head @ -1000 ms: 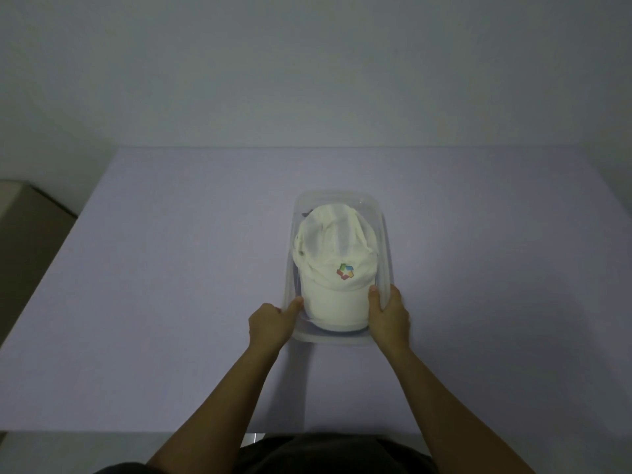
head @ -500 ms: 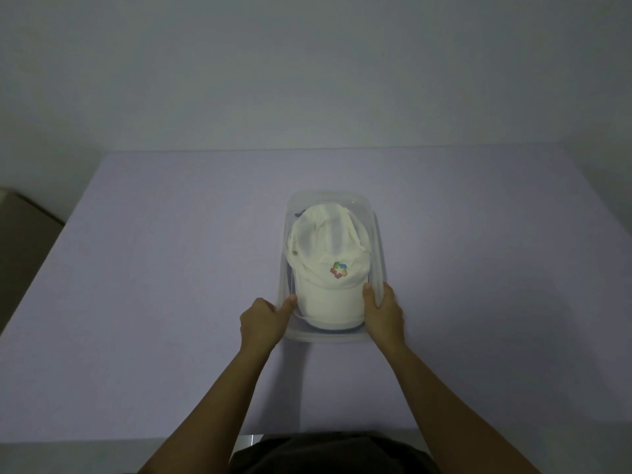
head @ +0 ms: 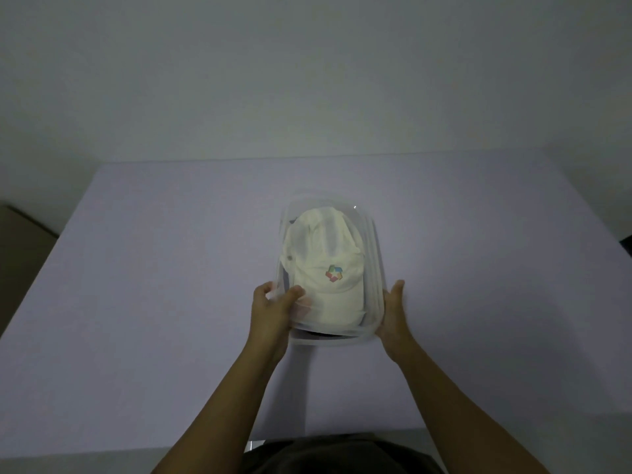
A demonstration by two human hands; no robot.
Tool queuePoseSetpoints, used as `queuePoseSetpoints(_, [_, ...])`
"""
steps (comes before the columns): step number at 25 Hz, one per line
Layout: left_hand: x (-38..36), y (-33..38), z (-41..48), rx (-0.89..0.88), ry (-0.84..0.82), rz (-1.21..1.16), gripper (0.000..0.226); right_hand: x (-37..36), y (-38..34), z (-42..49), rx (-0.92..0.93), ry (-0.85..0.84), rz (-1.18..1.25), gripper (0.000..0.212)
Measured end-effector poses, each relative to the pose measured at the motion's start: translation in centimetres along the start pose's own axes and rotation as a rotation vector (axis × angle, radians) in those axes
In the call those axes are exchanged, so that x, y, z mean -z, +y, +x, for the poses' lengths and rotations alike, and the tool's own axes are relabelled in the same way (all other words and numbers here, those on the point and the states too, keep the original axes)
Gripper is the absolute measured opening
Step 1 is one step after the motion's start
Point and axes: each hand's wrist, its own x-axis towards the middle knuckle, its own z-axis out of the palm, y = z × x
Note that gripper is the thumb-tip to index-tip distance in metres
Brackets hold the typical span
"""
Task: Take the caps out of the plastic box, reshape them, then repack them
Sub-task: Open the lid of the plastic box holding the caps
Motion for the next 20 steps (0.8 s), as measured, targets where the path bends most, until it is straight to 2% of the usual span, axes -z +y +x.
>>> queuePoseSetpoints(3, [0.1, 0.9, -0.3, -0.061, 0.005, -0.235, 0.039, 0.6, 0.3, 0.3, -0.007, 0.055, 0.052, 0.074])
queuePoseSetpoints(7, [3.4, 2.8, 1.3, -0.197, 0.062, -0.385, 0.024, 0.5, 1.1, 0.3, 0.046, 0.091, -0.217, 0.059])
queuePoseSetpoints(11, [10.7, 3.9, 3.8, -0.219, 0.114, -0.386, 0.016, -0.4, 1.9, 0.5, 0.123, 0.156, -0.529, 0.046])
queuePoseSetpoints(15, [16.4, 2.5, 5.6, -0.153, 0.117, -0.332, 0.02, -0.7, 2.6, 1.3, 0.138, 0.247, -0.605, 0.042])
queuePoseSetpoints(20, [18.1, 0.2, 7.5, -0.108, 0.101, -0.255, 0.031, -1.1, 2.5, 1.3, 0.198, 0.292, -0.667, 0.037])
